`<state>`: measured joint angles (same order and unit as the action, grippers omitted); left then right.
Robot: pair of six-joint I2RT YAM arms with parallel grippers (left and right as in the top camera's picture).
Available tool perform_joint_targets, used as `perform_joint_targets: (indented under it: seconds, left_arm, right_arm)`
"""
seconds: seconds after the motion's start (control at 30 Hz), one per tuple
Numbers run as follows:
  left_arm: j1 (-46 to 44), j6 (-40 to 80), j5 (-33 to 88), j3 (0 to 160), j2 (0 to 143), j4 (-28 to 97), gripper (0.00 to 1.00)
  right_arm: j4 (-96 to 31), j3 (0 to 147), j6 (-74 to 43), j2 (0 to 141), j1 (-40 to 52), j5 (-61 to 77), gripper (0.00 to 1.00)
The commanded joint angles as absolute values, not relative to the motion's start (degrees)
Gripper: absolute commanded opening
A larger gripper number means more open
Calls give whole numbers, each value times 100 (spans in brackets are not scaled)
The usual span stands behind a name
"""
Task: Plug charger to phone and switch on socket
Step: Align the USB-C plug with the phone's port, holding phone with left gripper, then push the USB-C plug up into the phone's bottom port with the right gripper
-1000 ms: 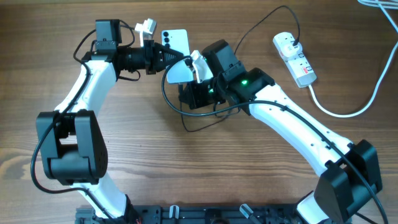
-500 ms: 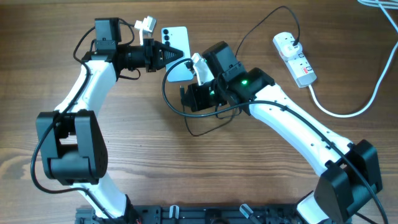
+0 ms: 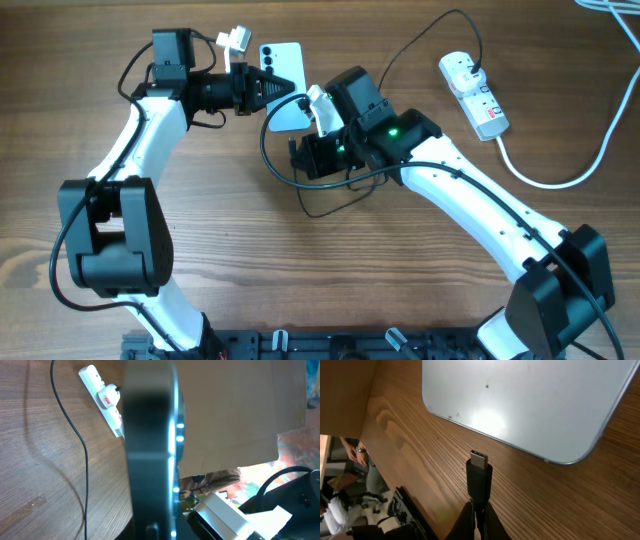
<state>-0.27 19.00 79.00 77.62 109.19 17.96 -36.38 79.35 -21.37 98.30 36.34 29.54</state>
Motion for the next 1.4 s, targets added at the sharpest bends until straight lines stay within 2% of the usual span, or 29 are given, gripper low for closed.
perform_joint_targets:
  seconds: [0.0, 0.53, 1.0, 1.37]
  left_arm:
    - [-93, 1590, 8160, 7789, 10910, 1789, 4]
    - [-156, 1514, 8265, 7789, 10910, 1815, 4]
    - [-150, 1365, 7789, 7789, 10910, 1835, 4]
    - [-150, 1367, 7793, 7789, 10910, 1885, 4]
  right_arm:
    - [-3555, 8014, -2102, 9804, 3642, 3070, 4]
    - [-3697, 8014, -2097, 9804, 3640, 2355, 4]
    - [-3697, 8014, -1964, 9804, 3647, 3074, 4]
    - [-3741, 8014, -2137, 9804, 3647, 2635, 4]
